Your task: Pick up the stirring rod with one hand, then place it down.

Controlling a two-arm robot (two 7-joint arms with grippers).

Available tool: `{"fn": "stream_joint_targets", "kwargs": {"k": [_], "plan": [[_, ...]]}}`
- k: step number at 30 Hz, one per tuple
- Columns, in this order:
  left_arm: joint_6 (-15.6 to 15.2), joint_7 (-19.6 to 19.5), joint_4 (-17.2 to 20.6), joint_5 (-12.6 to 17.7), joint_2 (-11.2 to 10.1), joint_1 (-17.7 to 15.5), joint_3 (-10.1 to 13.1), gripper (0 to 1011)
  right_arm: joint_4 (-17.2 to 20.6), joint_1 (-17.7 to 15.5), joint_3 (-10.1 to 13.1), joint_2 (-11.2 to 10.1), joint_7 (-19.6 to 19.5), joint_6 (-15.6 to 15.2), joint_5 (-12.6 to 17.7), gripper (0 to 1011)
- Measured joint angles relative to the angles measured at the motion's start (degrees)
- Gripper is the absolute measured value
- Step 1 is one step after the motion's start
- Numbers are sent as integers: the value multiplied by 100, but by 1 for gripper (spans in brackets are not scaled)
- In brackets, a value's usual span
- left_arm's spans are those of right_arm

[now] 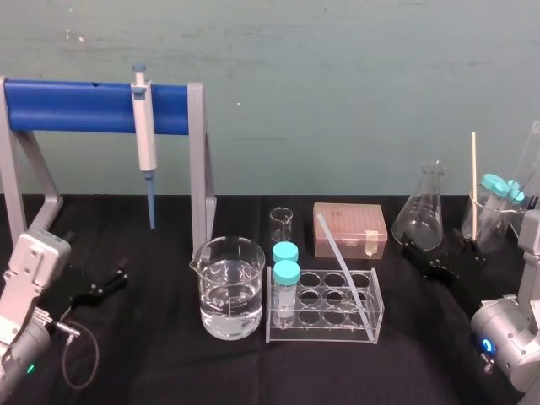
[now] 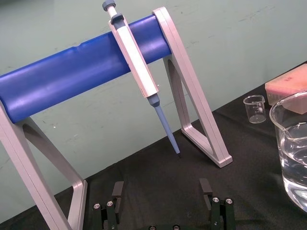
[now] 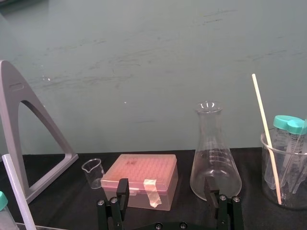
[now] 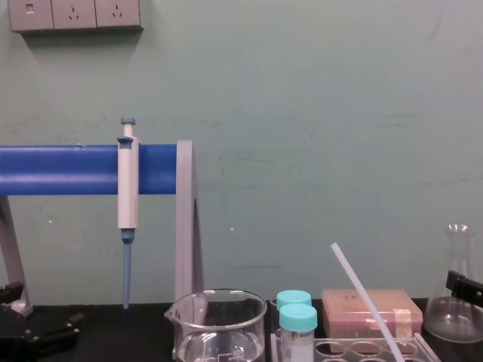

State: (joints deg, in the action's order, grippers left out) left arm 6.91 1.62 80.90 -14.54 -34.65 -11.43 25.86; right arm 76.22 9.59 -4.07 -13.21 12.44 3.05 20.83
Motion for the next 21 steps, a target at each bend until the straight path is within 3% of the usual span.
{"fn": "stream_joint_targets", "kwargs": {"k": [21], "plan": [[0, 0, 0, 0, 0, 0, 0, 1000, 9, 0, -15, -11, 10, 28, -14, 1000]]}}
